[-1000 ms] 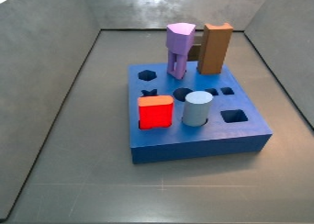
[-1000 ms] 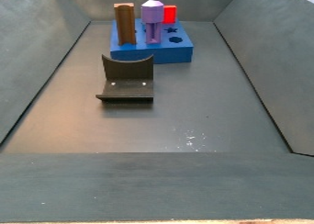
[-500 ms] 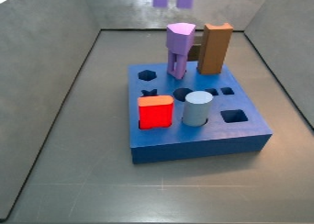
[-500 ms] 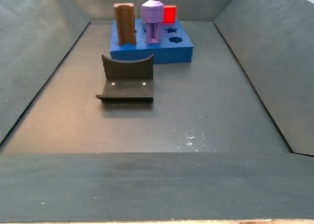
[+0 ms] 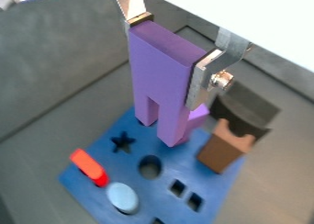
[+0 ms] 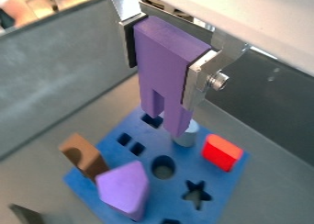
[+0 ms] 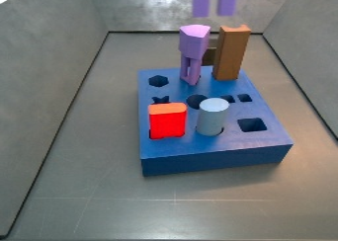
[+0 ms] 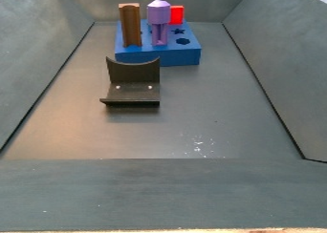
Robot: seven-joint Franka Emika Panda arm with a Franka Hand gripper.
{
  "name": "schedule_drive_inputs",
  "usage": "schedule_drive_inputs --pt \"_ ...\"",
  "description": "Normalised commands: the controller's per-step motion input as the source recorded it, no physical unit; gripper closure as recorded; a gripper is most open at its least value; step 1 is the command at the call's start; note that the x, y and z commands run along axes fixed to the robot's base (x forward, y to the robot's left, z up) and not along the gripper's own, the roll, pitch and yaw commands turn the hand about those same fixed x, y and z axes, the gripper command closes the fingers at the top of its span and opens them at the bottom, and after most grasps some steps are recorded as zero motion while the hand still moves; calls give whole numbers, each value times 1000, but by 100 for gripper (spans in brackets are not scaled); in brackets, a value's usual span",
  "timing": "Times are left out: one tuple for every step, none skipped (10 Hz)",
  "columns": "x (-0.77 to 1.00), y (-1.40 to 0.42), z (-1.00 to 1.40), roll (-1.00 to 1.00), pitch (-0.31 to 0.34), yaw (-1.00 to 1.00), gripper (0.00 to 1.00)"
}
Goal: Pick up the double-square object. Move to above the board. Insert the double-square object.
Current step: Insert the double-square object.
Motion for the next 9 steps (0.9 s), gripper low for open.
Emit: schedule_drive_inputs --pt "846 -34 71 423 -446 29 100" --pt "834 0 -26 291 -163 149 100" --pt "157 -109 0 574 -29 29 100" --pt "23 -80 0 74 103 0 100" --pt "0 -6 0 46 0 0 100" --pt "37 -140 -29 0 -34 -94 100" --pt "960 0 0 111 500 74 100" --pt "963 0 0 106 503 129 100" --pt "934 0 -63 120 566 154 100"
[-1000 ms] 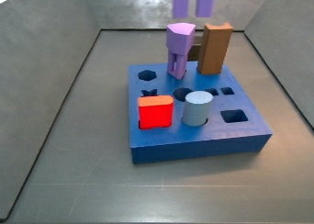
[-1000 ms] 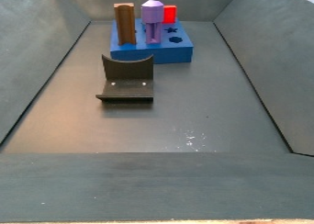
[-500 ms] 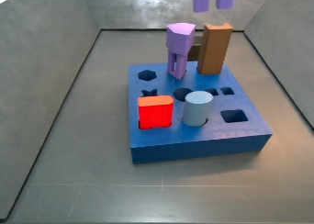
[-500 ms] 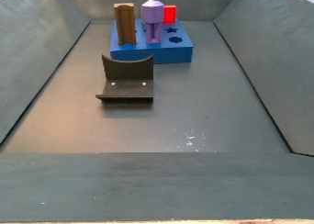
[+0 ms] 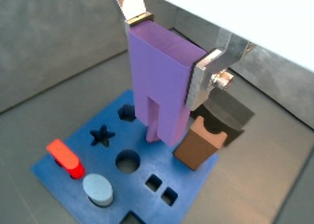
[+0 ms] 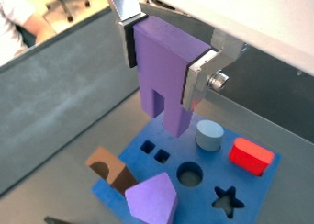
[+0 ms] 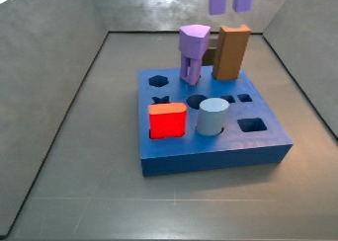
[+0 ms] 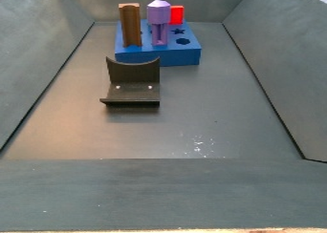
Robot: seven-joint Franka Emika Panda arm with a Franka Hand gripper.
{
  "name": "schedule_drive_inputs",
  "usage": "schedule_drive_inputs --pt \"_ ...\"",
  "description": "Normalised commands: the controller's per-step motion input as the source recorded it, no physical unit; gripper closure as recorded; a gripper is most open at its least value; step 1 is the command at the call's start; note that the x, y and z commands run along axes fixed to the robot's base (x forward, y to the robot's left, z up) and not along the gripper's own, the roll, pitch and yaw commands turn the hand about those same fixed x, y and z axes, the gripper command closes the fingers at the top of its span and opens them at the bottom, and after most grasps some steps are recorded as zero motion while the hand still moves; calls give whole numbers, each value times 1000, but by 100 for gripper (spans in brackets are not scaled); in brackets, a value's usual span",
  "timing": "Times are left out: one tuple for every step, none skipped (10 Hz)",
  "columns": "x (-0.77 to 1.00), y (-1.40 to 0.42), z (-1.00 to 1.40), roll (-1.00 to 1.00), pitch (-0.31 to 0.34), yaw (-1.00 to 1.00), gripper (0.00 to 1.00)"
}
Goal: Pick up the double-square object. Move to above the board. Insert the double-square object.
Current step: Insert the double-square object.
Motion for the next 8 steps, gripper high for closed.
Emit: schedule_drive_inputs --pt "897 0 -174 46 634 166 100" --pt "889 0 -209 0 611 180 100" --pt "954 -11 -243 -9 480 151 100" --pt "991 0 -317 -51 391 166 100" --pt "1000 0 -380 -89 349 186 100" --pt "1000 0 -529 -126 220 177 100" --pt "1000 0 -589 -131 117 134 100" --pt "1000 0 -571 -180 3 80 100"
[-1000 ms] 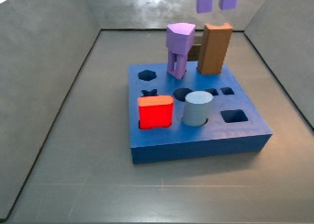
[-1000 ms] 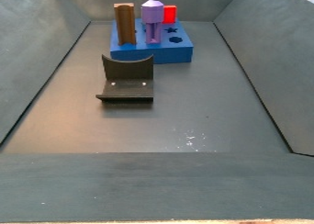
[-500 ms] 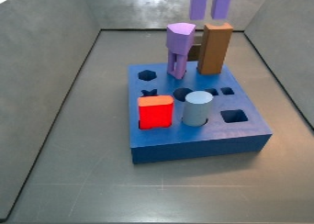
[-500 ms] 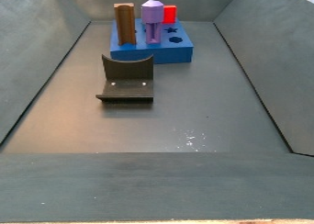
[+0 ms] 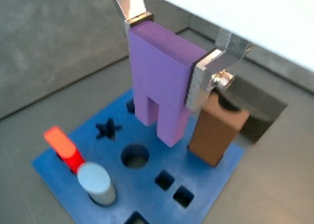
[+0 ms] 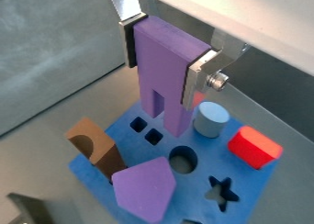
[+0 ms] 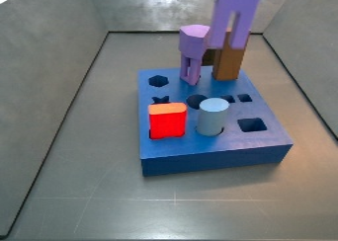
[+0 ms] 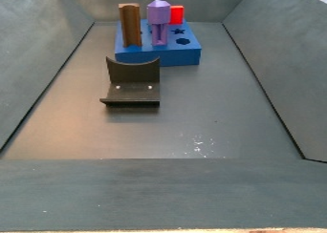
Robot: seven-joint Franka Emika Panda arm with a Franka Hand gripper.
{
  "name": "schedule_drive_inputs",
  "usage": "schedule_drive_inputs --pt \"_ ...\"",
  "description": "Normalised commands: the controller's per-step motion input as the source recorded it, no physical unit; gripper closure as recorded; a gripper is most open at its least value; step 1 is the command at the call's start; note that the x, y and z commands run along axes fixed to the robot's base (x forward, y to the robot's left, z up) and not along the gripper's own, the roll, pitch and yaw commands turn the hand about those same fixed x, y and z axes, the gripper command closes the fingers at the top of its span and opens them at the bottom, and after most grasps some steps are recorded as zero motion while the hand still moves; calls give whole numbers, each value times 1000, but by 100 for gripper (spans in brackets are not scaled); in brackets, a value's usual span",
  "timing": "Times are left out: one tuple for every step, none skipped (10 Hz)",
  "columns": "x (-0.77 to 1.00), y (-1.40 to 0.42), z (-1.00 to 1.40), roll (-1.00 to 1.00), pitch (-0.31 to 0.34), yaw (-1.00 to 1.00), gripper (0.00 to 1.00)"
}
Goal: Pick up the double-square object. Move to above the board. Insert the double-square object.
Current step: Insert the double-square object.
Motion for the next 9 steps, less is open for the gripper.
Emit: schedule_drive_inputs --pt "971 0 -477 -149 -74 117 100" --pt "809 -26 -371 0 -406 80 100" --pt "554 -66 -277 137 -600 157 100" --pt "449 0 -243 174 -523 300 100" --pt "380 0 -234 143 -414 440 100" --pt "374 0 -269 57 -197 580 100" --pt "437 0 -420 57 0 583 100" --pt "509 -74 -571 129 134 520 100" --pt "363 -20 -580 0 329 283 100"
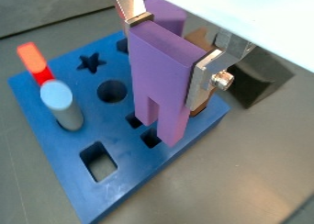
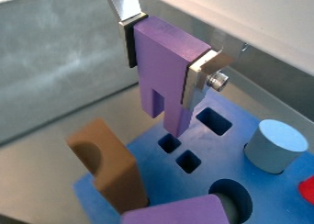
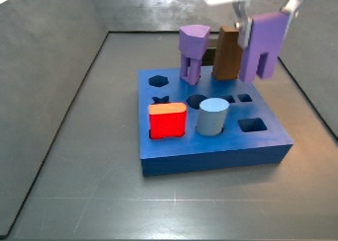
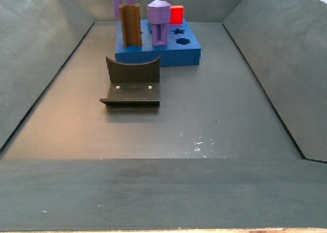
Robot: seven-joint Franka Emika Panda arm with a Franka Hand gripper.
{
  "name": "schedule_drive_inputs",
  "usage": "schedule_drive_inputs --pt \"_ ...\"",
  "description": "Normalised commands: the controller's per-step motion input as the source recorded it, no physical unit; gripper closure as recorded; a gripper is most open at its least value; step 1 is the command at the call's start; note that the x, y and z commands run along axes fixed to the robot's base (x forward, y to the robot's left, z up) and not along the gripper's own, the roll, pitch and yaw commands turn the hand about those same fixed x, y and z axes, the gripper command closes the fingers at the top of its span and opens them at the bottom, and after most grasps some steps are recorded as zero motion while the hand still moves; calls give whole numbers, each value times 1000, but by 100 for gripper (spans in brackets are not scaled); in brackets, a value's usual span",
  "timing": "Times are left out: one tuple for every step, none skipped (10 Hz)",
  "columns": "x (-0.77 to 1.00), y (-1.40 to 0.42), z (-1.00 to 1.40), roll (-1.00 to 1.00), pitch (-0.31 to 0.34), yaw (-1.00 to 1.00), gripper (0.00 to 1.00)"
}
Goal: Pick up the double-square object. Move to above the board. Insert the double-square object.
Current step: Insert the double-square object.
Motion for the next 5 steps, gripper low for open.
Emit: schedule_drive_inputs --pt "126 -49 -534 17 289 31 100" --pt "123 -143 -449 246 294 -131 100" --pt "0 -60 -254 160 329 -394 100" --pt "0 -40 -97 0 174 -300 100" --pt "0 0 -31 0 0 0 100"
